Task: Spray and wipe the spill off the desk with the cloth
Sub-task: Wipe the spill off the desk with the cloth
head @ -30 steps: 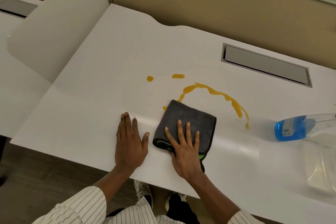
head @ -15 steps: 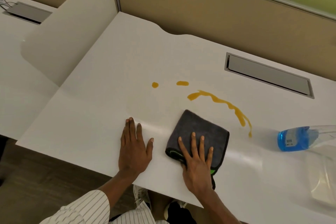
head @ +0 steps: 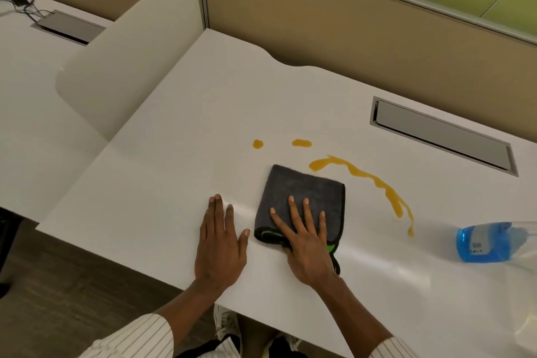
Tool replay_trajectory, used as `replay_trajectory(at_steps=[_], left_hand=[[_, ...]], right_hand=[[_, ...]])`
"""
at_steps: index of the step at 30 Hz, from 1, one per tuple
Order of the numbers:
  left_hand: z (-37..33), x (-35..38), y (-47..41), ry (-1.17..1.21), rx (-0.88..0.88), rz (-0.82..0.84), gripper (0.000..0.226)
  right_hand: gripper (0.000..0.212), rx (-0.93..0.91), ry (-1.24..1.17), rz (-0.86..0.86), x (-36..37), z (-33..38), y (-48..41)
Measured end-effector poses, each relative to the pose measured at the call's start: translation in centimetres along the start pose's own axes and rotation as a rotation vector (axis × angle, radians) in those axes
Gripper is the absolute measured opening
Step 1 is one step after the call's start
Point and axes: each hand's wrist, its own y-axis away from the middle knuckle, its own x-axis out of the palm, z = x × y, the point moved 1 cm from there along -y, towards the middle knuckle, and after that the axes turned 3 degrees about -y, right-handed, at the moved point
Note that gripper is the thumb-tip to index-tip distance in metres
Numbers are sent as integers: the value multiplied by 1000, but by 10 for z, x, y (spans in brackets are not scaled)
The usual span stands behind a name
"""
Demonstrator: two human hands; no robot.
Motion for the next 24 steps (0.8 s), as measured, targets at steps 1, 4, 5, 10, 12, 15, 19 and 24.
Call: replay_trajectory(at_steps=[1,4,5,10,12,15,19,24], left_hand=[[0,-1,0,-4,5,1,74],[2,-3,-1,-11,17,14,72],[2,-4,-1,-16,20,22,68],[22,-12,-14,20,2,-21,59],[34,-15,-21,37,-25,-41,55],[55,-18,-36,45,-70,-46,64],[74,-16,-53,11,-77,-49,79],[78,-10,-55,-24,-83,-46,81]], right_hand=[[90,-15,-6,0,2,1,12],[91,-23,-6,4,4,9,48],[86,-32,10,6,5,13,57],[75,-54,46,38,0,38,35],[82,-121,16,21,2,45,5],[74,-176,-19,44,-1,45,-47],[76,-92,-25,48,-10,26,-91],[79,44,-67,28,-6,27,-74]])
